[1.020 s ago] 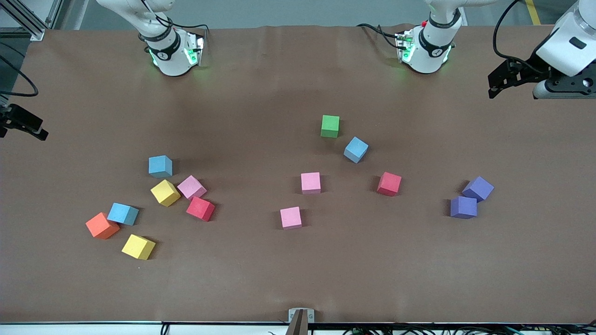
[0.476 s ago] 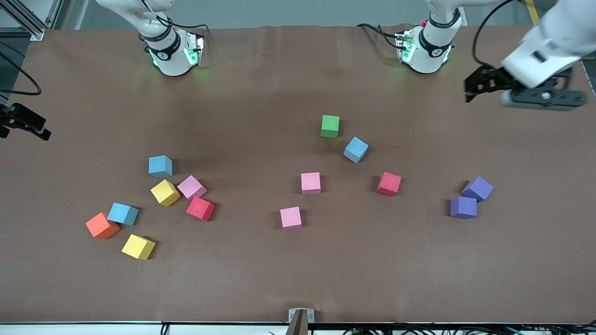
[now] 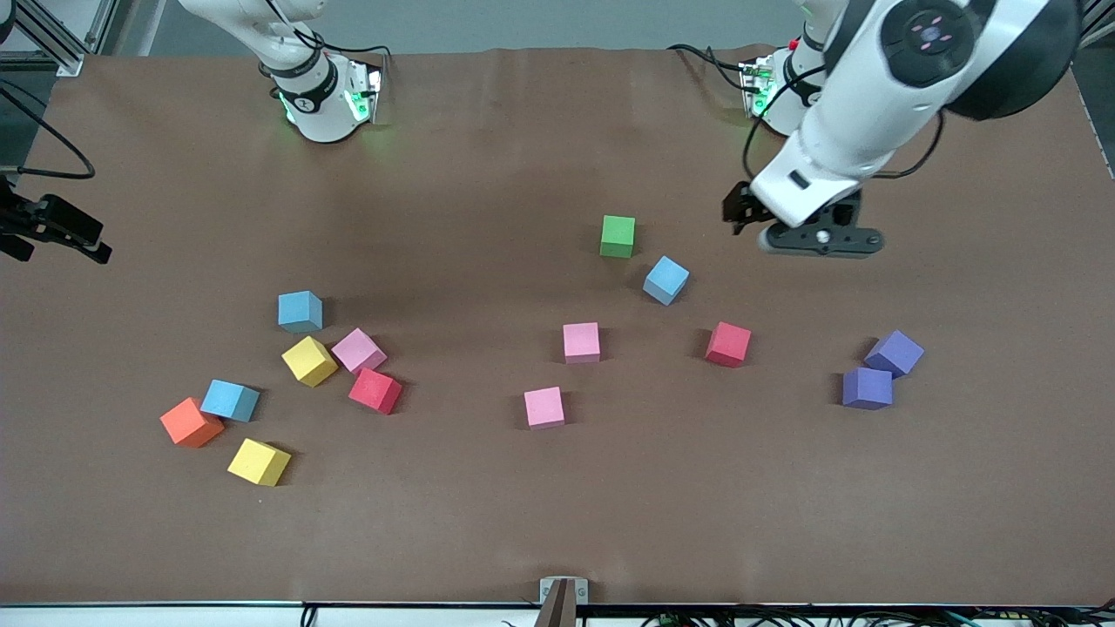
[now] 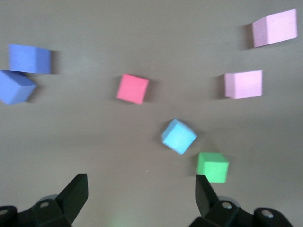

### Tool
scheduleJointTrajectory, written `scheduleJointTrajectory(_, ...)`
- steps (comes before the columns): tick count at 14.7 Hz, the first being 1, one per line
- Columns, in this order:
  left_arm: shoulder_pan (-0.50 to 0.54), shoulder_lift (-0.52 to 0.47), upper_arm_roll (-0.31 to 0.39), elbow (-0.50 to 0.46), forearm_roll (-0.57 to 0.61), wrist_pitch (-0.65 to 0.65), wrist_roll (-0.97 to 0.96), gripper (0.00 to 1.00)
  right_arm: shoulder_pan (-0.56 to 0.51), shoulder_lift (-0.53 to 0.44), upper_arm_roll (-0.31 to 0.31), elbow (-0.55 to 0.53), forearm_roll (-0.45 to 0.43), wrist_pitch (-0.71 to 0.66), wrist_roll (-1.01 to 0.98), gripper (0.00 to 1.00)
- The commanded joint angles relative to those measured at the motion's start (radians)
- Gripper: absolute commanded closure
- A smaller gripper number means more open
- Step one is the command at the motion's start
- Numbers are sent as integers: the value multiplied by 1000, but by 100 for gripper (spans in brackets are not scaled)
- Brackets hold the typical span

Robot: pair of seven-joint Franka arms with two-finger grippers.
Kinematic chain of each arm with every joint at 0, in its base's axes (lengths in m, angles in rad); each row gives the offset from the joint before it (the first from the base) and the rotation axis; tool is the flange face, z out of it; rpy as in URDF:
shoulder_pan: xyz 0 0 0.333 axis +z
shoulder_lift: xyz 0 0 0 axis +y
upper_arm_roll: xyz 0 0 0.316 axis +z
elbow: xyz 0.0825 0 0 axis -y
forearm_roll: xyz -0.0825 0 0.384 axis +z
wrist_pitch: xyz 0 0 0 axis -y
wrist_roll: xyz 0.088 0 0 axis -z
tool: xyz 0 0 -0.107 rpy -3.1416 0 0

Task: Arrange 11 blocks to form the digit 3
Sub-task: 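Move the left gripper down over the green block, then grasp the green block with the left gripper while the right gripper grasps a blue block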

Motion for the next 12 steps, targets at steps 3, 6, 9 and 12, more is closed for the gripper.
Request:
scheduleJointTrajectory(3, -86, 110, -60, -24, 0, 137, -242, 0, 0, 60, -4, -22, -5, 4, 4, 0)
scheduleJointTrajectory(6, -157, 151, -60, -114, 20, 272, -497, 0, 18, 123, -5, -27, -5, -62, -2, 0)
scheduleJointTrajectory(9, -226, 208, -61, -176, 103, 327, -521, 1, 38, 172, -4, -41, -4, -44, 7, 0)
scheduleJointTrajectory(12, -249, 254, -84, -262, 197, 448, -507, 3, 38, 177, -4, -158, -4, 60, 5, 0)
